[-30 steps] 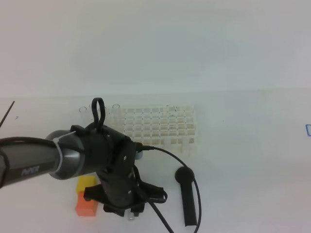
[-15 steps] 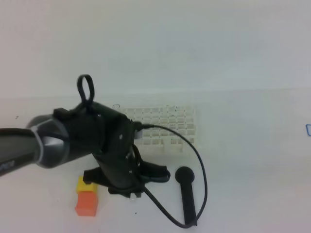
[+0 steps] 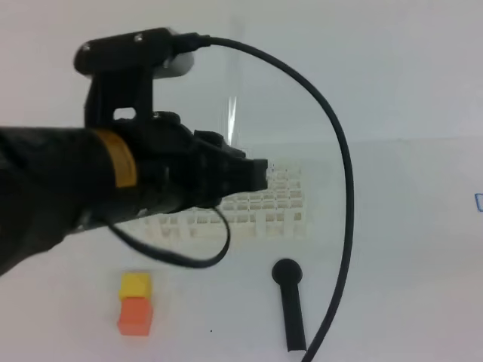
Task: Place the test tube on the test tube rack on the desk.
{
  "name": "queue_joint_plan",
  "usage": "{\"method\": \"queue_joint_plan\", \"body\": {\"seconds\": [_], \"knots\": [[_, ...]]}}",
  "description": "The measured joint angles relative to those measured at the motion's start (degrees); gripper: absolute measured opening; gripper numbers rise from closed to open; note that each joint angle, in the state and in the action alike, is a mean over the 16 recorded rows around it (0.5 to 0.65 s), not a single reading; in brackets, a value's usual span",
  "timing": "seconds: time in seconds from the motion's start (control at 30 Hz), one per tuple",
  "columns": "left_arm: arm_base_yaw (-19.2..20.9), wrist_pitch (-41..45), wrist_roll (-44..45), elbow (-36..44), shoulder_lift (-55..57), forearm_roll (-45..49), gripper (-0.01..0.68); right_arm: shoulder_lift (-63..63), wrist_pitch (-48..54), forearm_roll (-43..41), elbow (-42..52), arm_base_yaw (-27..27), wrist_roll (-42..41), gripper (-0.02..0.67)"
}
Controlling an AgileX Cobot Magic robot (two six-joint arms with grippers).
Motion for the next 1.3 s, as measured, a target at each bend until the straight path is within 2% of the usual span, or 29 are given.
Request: {"method": "queue_joint_plan", "body": {"seconds": [0.17, 0.33, 0.53, 0.67, 0.83, 0.97, 1.13, 1.3], "knots": [[-1.94, -13.84, 0.00, 8.67, -8.98, 3.81, 0.108, 0.03, -0.27, 4.19, 0.00, 0.00, -2.26, 0.059], [-2.74, -35.75, 1.68, 21.79, -15.20, 5.94, 0.108, 0.78, 0.14, 14.09, 0.00, 0.39, -10.30, 0.058], [-2.76, -61.71, 5.34, 37.08, -19.11, 4.64, 0.108, 4.07, 1.99, 33.49, 0.00, 2.31, -28.70, 0.067], [-2.76, -73.28, 7.88, 43.92, -19.85, 3.87, 0.108, 7.81, 4.25, 48.12, -0.15, 3.92, -43.82, 0.109], [-2.76, -77.98, 9.59, 47.36, -19.87, 3.44, 0.108, 13.96, 7.91, 61.87, -1.54, 6.07, -58.77, 0.219], [-2.76, -77.98, 9.72, 47.86, -19.87, 5.04, 0.108, 19.28, 10.32, 68.55, -4.25, 7.83, -66.32, 0.321], [-2.76, -77.56, 9.51, 47.87, -19.87, 7.08, 0.108, 26.48, 12.33, 71.64, -9.58, 11.17, -70.13, 0.426], [-2.76, -76.78, 9.46, 47.87, -19.87, 7.87, 0.108, 34.28, 12.09, 72.23, -16.01, 16.92, -71.11, 0.467]]}}
